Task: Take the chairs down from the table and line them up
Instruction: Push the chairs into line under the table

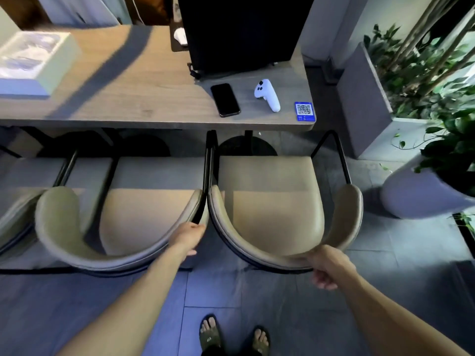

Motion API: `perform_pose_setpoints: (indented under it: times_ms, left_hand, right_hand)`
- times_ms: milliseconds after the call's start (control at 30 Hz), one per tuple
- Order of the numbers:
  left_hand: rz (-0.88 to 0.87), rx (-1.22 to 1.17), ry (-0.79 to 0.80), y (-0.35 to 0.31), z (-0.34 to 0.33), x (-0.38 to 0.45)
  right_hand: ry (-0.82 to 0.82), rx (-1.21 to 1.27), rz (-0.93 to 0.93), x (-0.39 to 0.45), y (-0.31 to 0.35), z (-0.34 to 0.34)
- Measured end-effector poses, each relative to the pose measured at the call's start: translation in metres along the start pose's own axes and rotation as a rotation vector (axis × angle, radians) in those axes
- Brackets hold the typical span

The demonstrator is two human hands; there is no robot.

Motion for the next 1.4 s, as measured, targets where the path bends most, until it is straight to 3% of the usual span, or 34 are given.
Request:
perform_pose_setpoints:
  times_ms: [100,200,267,367,467,600,900,1400]
  left_hand:
    - [-0.101,0.06,-0.14,-0.006,0.043,0.017]
    - [-0.281,0.39,-0.246,-0.007,0.072,0.031]
    - [-0.313,0.475,-0.099,0.003,0.074,0.042]
    - [-0.31,0.647,0.153,0.019,0.062,0.054]
    - [-0.395,0.811,0.164,0.011,0.056,0.072]
    - [-0.363,0.692,0.347,0.008,0.052,0.085]
    - [-0.347,0.687,0.335,0.005,0.049,0.088]
    - [-0.311,0.796,0.382,0.0,0.047,0.09]
  right_hand:
    - [-0.14,-0.073,0.27,-0.029,0.049,-0.013]
    - [-0.213,-0.024,0.471,-0.053,0.097,-0.043]
    - [-0.117,0.056,0.517,-0.06,0.122,-0.065]
    - [-0.018,-0.007,0.481,-0.061,0.141,-0.094]
    - [-0.123,-0.163,0.473,-0.062,0.146,-0.109]
    - [-0.222,-0.184,0.5,-0.063,0.146,-0.113]
    - [-0.18,-0.196,0.472,-0.065,0.142,-0.113]
    - [-0.251,-0.176,0.447,-0.063,0.141,-0.121]
Point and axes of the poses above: each hand's wrist, its own x-axis towards the middle knuckle, its own z-axis out of the back of the hand, y = z × x, the point moved 3 cm from there along x, towards the middle knuckle, and after that the axes turned 11 degrees about -y, right-handed, at the moved point
